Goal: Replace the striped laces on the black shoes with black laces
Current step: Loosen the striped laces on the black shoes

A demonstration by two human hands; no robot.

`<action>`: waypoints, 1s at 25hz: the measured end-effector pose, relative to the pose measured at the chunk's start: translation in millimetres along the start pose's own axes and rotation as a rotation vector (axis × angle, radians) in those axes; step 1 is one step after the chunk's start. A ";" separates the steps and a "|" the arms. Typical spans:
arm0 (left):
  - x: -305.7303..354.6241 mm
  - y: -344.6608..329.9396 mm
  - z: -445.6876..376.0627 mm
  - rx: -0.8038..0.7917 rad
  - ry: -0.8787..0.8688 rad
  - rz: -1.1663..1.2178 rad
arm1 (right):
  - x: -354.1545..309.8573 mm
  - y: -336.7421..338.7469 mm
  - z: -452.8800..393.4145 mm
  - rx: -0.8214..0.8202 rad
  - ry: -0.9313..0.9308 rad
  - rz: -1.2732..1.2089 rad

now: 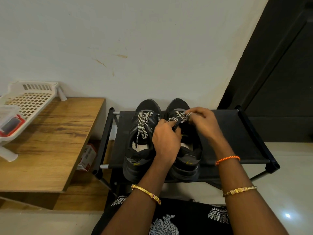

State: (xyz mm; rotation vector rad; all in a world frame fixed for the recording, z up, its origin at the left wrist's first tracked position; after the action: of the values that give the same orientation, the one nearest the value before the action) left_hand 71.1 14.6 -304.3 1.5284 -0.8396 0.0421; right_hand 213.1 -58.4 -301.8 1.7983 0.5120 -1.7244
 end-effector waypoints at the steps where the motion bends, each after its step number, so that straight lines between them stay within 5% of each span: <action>1: -0.3 -0.2 -0.1 -0.001 0.006 0.008 | -7.0 -8.9 3.0 -0.068 0.110 0.296; 4: -1.5 0.8 -0.5 0.013 0.017 0.026 | -7.7 -23.6 9.6 -0.101 0.271 0.733; 8: 0.0 2.2 0.9 0.013 0.021 0.034 | -13.0 -20.9 8.2 -0.075 0.314 0.568; 12: 0.5 2.7 1.2 0.015 0.022 0.007 | -10.0 -3.8 4.4 -0.015 0.224 0.104; 16: 1.4 3.1 1.7 0.012 0.009 0.011 | 6.3 26.3 -1.8 0.113 -0.028 -0.872; 18: 1.0 3.0 2.0 0.010 0.009 0.012 | 26.7 33.2 -1.7 0.229 -0.182 -1.167; 19: 0.7 3.1 1.8 0.009 0.011 0.014 | 32.2 36.8 0.5 0.289 -0.205 -1.078; 21: 0.4 2.4 1.3 0.007 0.010 0.021 | 16.9 41.8 0.8 0.294 -0.050 -0.485; 25: 0.4 3.5 0.8 0.010 0.009 0.019 | -13.1 -15.2 2.6 -0.057 0.288 0.436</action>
State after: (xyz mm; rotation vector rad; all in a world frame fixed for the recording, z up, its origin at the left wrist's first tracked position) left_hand 69.2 14.1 -301.2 1.5284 -0.8474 0.0668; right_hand 200.3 -47.0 -291.2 1.9537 0.2517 -1.1564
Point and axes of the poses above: each hand's wrist, its own z-axis away from the middle knuckle, its own y-axis out of the back of the hand, x = y × z, the point moved 10 cm from there along -z, towards the middle knuckle, and after that the axes turned 13 degrees about -z, right-handed, at the moved point
